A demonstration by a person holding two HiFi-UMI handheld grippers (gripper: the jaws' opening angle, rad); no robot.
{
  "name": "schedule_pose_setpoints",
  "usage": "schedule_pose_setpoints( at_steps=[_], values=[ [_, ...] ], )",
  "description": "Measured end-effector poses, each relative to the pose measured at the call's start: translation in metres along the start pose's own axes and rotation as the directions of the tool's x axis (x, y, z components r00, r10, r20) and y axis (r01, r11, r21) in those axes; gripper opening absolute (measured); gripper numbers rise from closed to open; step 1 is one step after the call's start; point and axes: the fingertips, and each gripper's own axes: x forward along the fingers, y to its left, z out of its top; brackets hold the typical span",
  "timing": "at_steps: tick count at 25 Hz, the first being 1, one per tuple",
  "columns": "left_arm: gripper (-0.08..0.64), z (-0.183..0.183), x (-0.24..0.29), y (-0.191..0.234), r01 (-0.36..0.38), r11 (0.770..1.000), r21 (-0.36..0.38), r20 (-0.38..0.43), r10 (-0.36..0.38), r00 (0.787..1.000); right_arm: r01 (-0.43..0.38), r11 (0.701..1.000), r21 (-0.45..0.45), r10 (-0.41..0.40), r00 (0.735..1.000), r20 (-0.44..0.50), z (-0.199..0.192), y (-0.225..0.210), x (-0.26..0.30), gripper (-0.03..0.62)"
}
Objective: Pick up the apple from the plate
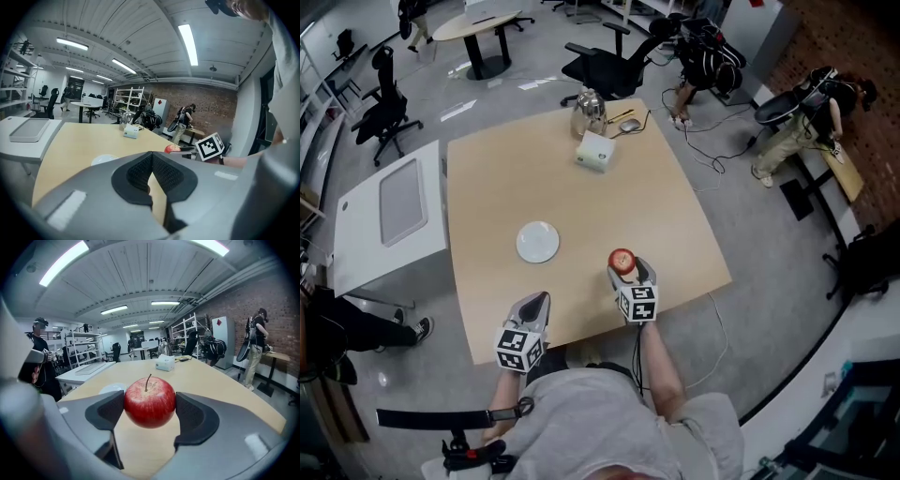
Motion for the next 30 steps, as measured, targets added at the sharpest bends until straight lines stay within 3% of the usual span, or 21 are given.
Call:
schedule_pose_setpoints(
  at_steps=[14, 30],
  values=[
    [0.018, -0.005, 0.03, -0.036, 0.084, 0.995, 0.051, -0.046, -0.082, 0.996, 0.12, 0.991, 0.058, -0.119, 0.993, -0.021, -0.036, -0.06, -0.025, 0.351],
    [0.018, -0.019, 0.05, -0.065, 0.143, 0.987, 0.076, -0.106, -0.135, 0.985, 0.208, 0.973, 0.096, -0.201, 0.977, -0.073, -0.085, -0.106, -0.041, 0.351]
  ],
)
